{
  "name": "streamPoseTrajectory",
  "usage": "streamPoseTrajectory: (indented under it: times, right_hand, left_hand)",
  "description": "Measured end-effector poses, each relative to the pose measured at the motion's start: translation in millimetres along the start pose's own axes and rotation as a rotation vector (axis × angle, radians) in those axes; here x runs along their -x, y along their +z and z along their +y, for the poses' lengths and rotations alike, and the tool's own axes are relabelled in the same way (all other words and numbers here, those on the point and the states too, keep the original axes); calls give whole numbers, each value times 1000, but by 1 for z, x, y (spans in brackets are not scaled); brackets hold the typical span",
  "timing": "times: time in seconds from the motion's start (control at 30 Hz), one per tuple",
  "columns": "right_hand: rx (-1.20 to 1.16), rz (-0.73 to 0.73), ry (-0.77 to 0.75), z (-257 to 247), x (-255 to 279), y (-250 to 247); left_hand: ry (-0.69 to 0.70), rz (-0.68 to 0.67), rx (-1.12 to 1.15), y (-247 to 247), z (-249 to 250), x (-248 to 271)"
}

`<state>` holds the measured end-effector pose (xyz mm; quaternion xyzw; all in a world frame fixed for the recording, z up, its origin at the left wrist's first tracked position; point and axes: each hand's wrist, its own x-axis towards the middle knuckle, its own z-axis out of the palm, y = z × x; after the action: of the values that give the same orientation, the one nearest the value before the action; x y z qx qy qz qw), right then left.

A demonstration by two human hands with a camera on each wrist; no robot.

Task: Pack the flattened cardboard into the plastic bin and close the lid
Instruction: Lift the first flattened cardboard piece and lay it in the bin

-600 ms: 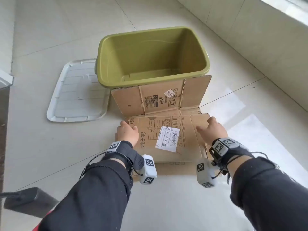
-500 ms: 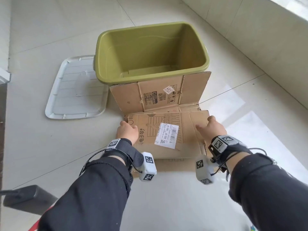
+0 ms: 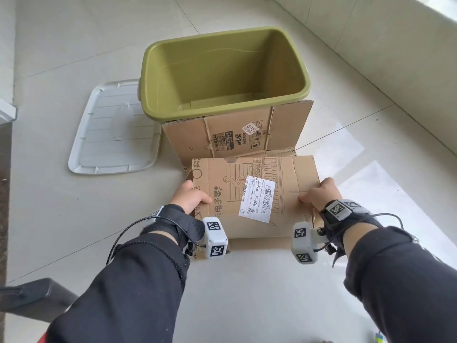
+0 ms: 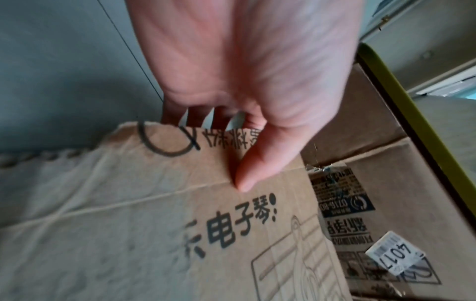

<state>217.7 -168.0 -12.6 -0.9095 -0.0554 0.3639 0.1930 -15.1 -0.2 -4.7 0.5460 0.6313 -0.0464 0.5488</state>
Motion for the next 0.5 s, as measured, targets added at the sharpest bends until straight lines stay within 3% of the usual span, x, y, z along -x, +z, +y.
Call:
streamPoseTrajectory:
  times: [0.1,0.27,0.5]
  right_hand:
    - [-90,10,21,0,-1,-4]
    - [-162,50,-1,-2,0,-9]
    - [-128,67,0,1,4,-21]
  left_hand:
    - [53,-20,91,2,-12,-22]
    - [140,42,159,1,13,13]
    - [228,-53,230,0,23,25]
